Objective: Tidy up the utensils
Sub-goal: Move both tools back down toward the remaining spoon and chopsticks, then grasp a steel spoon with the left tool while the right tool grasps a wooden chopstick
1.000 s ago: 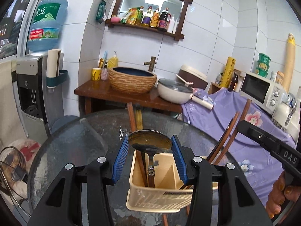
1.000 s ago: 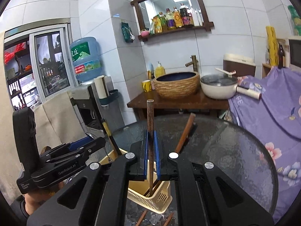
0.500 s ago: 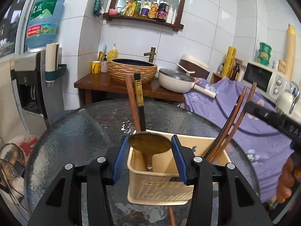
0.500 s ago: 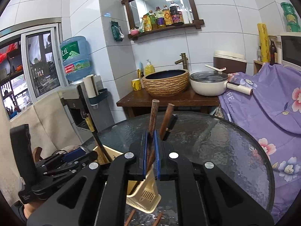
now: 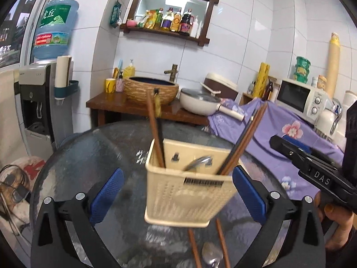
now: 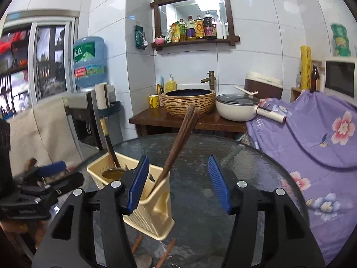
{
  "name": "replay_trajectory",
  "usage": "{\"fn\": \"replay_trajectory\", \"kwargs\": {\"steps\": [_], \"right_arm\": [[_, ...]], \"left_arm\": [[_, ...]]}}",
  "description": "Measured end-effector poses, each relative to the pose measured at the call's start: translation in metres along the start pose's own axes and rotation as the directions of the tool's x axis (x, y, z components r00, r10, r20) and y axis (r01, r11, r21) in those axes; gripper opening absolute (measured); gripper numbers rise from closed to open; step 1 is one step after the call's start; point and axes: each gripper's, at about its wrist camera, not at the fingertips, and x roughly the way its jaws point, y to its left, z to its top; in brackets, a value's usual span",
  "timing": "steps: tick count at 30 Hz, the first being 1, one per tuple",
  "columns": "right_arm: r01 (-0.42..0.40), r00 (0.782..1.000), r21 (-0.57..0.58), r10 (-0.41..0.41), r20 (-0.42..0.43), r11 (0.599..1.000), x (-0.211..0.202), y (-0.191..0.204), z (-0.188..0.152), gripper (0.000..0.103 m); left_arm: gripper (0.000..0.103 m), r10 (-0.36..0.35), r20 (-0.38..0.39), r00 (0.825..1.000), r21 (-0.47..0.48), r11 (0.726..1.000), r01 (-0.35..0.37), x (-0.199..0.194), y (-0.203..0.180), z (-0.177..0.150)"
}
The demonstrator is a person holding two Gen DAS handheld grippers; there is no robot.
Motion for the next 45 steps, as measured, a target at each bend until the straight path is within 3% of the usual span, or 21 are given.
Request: {"fn": "replay_trajectory", "kwargs": {"steps": [4,11,17,24,36,45], "right_arm": [[0.025,0.999,-0.072,-0.028,-0.038,0.997,-0.007,0.007,-0.020,0.056],[-0.005,0.985,-0.030,-0.001,-0.175,1.000,-0.001,0.003,-0.061,0.056],[-0.016,0.960,0.002,0.016,-0.278,1.000,0.010,0.007,-0.097,0.056],[-0.029,0.916,0.028,0.038,-0.400,0.999,0.028,0.014,-0.136,0.055],[0.021,0.874,0.052,0.007,-0.485,0.998,0.053,0.021,-0.155,0.048],[0.017,0.867,0.058,0.014,-0.498,0.998,0.056,0.024,-0.160,0.048]], "left_arm": [[0.096,0.038,-0.087,0.995,-0.001,0.999,-0.038,0.001,0.012,-0.021],[0.096,0.056,-0.219,0.974,0.002,0.998,-0.057,0.004,0.023,-0.061],[0.096,0.068,-0.269,0.961,0.052,0.997,-0.056,-0.001,0.013,-0.089],[0.096,0.090,-0.319,0.944,0.063,0.995,-0.074,-0.003,0.009,-0.113],[0.084,0.118,-0.387,0.915,0.094,0.992,-0.088,-0.006,-0.001,-0.145],[0.070,0.131,-0.419,0.899,0.130,0.988,-0.084,-0.007,-0.017,-0.158]]}}
